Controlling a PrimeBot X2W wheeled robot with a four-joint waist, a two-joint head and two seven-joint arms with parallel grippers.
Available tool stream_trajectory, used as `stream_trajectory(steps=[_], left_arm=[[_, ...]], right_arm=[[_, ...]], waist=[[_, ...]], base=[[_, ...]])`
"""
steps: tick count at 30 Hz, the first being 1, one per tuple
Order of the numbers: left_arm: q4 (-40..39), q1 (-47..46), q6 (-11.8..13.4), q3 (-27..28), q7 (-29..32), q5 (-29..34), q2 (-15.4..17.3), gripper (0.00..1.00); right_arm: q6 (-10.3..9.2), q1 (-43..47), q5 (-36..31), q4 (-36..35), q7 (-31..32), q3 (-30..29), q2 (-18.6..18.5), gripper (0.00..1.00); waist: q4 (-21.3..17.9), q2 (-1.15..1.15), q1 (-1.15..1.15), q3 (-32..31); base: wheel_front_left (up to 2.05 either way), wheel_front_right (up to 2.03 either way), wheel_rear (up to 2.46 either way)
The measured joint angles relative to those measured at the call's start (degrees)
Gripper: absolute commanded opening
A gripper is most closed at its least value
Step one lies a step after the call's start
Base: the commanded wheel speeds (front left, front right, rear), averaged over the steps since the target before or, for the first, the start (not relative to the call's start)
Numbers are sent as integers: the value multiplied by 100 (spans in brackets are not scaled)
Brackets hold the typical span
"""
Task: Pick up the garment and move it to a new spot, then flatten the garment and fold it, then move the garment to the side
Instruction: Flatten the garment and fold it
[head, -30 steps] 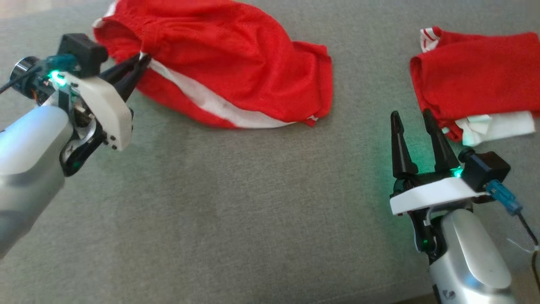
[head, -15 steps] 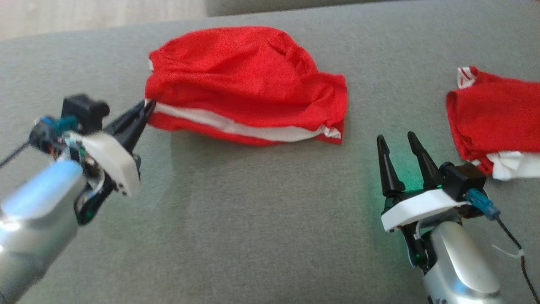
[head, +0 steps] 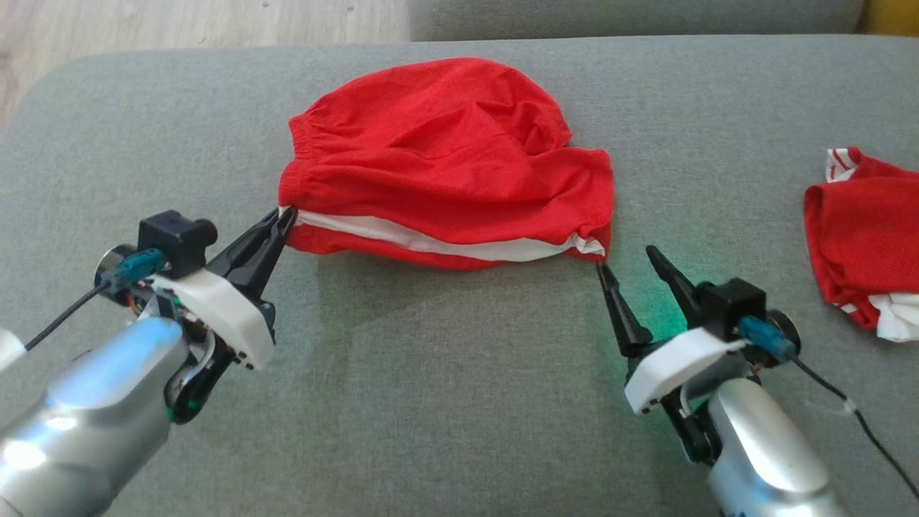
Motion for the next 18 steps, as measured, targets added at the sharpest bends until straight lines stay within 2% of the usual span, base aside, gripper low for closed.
stream_trajectory(steps=[10, 18], left_arm=[[-79, -5, 41, 63, -53, 77, -157, 0], [-26, -32, -14, 80, -100, 153, -296, 0]], right_arm=[[0, -744, -113, 799, 178, 673, -125, 100], [0, -1182, -167, 1439, 111, 982, -144, 100]], waist=[[161, 0, 0, 116], [250, 0, 1, 270]], base=[[0, 0, 0], [0, 0, 0]])
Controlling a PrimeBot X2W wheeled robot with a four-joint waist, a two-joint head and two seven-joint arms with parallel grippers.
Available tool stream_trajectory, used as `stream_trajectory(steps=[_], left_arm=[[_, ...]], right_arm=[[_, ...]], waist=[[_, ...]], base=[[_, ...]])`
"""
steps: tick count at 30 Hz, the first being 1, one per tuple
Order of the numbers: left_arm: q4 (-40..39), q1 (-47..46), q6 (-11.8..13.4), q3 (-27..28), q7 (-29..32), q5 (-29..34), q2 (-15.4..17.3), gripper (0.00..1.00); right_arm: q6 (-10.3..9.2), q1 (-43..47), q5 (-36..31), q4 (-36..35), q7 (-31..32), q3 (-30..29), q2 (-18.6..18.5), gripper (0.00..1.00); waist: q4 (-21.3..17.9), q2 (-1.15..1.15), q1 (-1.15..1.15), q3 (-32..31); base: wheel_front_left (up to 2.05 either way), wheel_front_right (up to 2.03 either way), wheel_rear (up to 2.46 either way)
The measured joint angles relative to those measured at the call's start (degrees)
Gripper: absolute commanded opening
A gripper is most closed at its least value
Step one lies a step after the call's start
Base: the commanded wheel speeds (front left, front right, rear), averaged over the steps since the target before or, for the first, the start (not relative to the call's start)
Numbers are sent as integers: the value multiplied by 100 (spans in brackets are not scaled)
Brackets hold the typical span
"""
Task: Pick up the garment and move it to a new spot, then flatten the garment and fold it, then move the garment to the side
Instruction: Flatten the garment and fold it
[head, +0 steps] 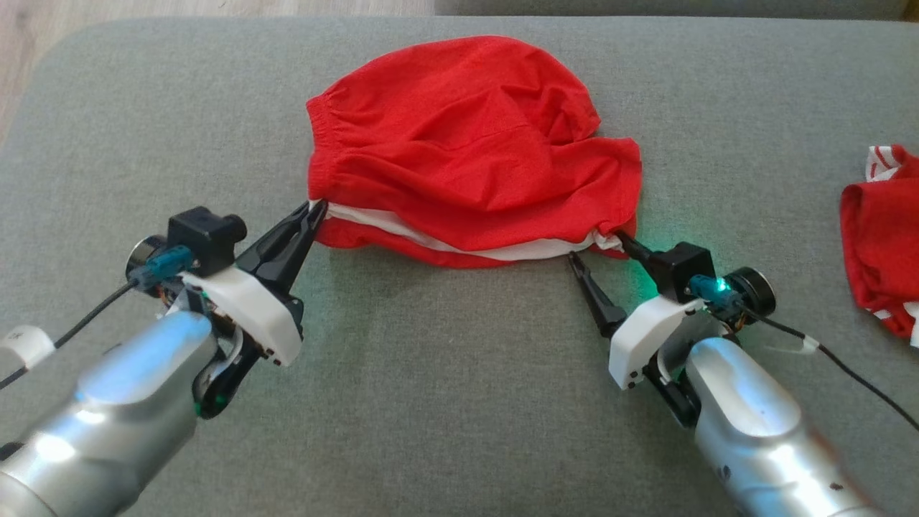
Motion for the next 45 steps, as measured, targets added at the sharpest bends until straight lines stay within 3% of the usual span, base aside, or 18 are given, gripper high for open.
stream_trajectory(steps=[5, 6, 7, 8, 9, 17, 22, 33, 37, 45], left_arm=[[82, -29, -5, 0, -1, 14, -32, 0], [94, -40, -26, 0, -1, 14, -33, 0], [104, -51, -56, 0, -1, 14, -35, 0], [119, -60, -56, 0, -1, 14, -41, 0], [135, -74, -65, -1, -1, 14, -47, 0], [300, -93, -99, 1, -3, 14, -53, 0], [377, -34, -98, 31, -22, 14, -18, 0], [172, 151, -36, 164, -53, 14, 234, 0], [-109, 126, 94, 275, -54, 115, 402, 0], [-660, -318, 436, 836, -63, 405, 570, 0]], right_arm=[[0, -190, 23, 247, -132, 123, 9, 99], [0, -211, 27, 285, -151, 148, 12, 79], [0, -232, 29, 335, -154, 171, 18, 47], [0, -255, 42, 386, -174, 194, 25, 4], [0, -283, 73, 424, -198, 227, 29, 0], [0, -310, 389, 457, -324, 543, 29, 0], [0, -249, 759, 65, -354, 784, -99, 0], [0, 60, 1781, -1451, -275, 1069, -1047, 0], [0, 54, 1912, -2223, -294, 893, -1432, 0], [1, -232, 2045, -3014, -282, 722, -1771, 0]], waist=[[9, 0, 0, 46], [9, 0, 0, 46], [8, 0, 0, 46], [6, 0, 0, 43], [3, 0, 0, 36], [-83, 0, 0, -132], [-196, 0, 0, -321], [-457, 0, -1, -861], [-547, 0, -1, -1120], [-728, 0, -1, -1366]], base=[[0, 0, 0], [0, 0, 0], [0, 0, 0], [0, 0, 0], [0, 0, 0], [0, 0, 0], [0, 0, 0], [0, 0, 0], [0, 0, 0], [0, 0, 0]])
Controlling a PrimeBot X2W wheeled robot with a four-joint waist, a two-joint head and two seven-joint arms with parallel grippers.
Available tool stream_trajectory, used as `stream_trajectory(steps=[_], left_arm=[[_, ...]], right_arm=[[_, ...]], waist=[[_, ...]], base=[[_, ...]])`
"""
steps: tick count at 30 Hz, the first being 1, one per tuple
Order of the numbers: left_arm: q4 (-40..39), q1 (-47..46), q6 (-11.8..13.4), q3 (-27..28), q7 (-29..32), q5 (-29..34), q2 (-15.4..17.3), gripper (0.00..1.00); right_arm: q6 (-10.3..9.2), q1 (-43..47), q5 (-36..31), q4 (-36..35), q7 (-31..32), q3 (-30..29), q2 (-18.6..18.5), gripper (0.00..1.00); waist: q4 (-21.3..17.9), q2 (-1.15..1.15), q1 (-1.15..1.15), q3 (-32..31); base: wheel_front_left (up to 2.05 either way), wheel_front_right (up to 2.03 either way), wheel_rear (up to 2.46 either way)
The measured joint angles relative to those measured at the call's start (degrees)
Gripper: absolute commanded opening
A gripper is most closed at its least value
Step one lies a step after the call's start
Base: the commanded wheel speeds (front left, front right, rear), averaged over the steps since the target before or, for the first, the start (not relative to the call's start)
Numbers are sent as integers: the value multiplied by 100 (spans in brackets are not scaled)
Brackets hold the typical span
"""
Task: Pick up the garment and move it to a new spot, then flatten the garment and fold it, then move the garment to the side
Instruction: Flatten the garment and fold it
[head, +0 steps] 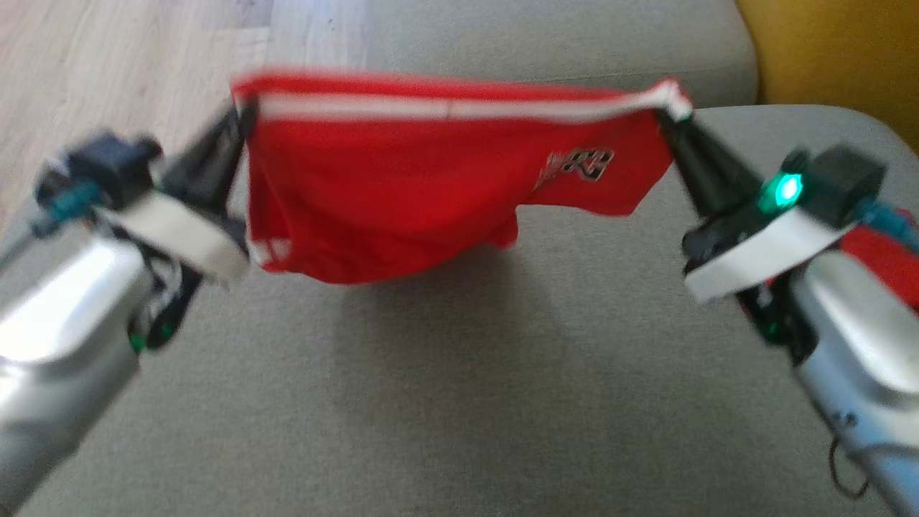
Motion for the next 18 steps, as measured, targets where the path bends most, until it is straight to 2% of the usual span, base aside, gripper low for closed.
stream_trajectory(steps=[5, 10, 18], left_arm=[[-638, -318, 332, 817, -11, 389, 0, 0], [-1285, -295, 561, 1481, -29, 823, -14, 0], [-2095, 26, 717, 1937, -40, 1172, 32, 0]], right_arm=[[0, -417, -77, -321, 137, -256, -115, 0], [0, -743, -750, -554, 250, -611, -205, 0], [0, -595, -1447, -1260, 597, -1274, -190, 0]], waist=[[-113, 0, 0, -72], [-208, 0, 0, -95], [-252, 0, 0, -92]], base=[[0, 0, 0], [0, 0, 0], [0, 0, 0]])
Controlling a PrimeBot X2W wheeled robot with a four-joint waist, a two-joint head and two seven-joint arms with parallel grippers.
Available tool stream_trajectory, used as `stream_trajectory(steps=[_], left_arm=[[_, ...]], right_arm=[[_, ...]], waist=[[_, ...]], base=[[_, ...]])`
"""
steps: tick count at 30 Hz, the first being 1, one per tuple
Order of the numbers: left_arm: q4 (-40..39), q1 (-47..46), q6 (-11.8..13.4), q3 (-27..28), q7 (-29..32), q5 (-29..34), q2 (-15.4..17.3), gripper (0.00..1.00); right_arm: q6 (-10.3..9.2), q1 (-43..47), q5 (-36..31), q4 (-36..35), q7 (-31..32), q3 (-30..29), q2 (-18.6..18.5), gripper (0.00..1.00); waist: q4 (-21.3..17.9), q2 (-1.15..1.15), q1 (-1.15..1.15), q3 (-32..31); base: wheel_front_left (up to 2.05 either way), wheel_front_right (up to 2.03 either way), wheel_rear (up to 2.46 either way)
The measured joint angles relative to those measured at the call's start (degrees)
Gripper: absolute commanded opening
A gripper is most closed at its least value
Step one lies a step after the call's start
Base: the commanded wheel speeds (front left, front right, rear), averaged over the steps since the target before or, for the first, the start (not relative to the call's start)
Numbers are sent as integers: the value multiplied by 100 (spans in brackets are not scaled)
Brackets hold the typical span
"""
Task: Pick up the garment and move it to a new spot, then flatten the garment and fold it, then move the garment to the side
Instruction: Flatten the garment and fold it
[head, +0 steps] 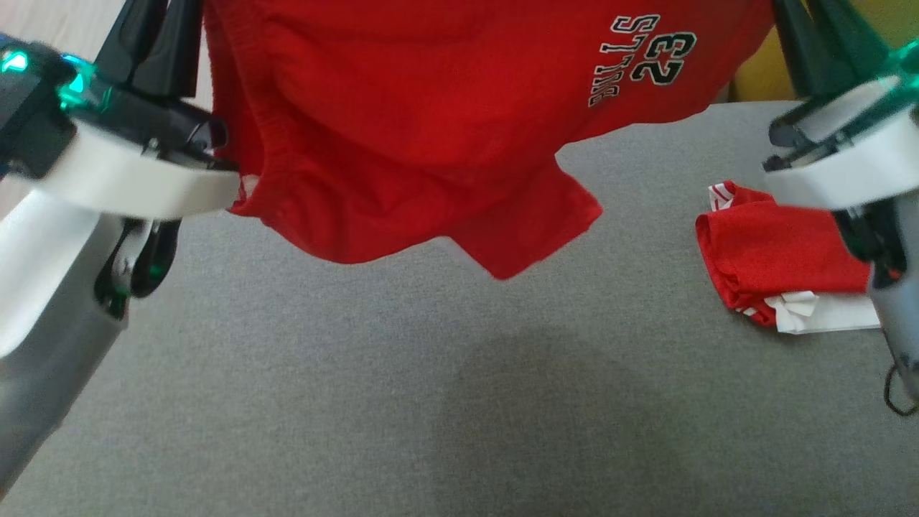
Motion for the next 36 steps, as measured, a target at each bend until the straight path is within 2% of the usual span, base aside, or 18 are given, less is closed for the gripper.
stream_trajectory(steps=[7, 10, 12, 18, 21, 26, 31, 36], left_arm=[[-453, 159, 162, 80, 58, 0, 165, 0], [-343, 120, 94, 76, 174, -71, 111, 0], [-73, -59, -47, 25, 266, -63, 32, 0], [1241, -1454, -528, 0, 357, 122, -458, 0], [2040, -2217, -703, 38, 248, 225, -760, 0], [2932, -3047, -943, 325, 32, 417, -1200, 0], [3138, -3034, -1179, 756, 30, 672, -1672, 0], [3174, -2087, -1369, 985, 31, 877, -1961, 0]], right_arm=[[0, 542, -278, -547, 530, -365, 58, 0], [0, 480, -257, -560, 706, -449, 110, 0], [0, 254, -211, -363, 783, -411, 143, 0], [0, -1436, -65, 927, 676, 14, 141, 0], [0, -2439, -198, 1734, 371, 287, 156, 0], [0, -3551, -445, 2919, -319, 282, 381, 0], [0, -3661, -624, 3844, -668, 298, 538, 0], [0, -3184, -576, 4435, -770, 676, 535, 0]], waist=[[-16, 0, 0, 230], [-19, 0, 0, 469], [-22, 0, 1, 682], [-42, 0, 2, 1468], [-59, 0, 3, 1878], [-81, 0, 3, 2428], [-31, -1, 3, 2674], [79, 0, 0, 2601]], base=[[0, 0, 0], [0, 0, 0], [0, 0, 0], [0, 0, 0], [0, 0, 0], [0, 0, 0], [0, 0, 0], [0, 0, 0]])
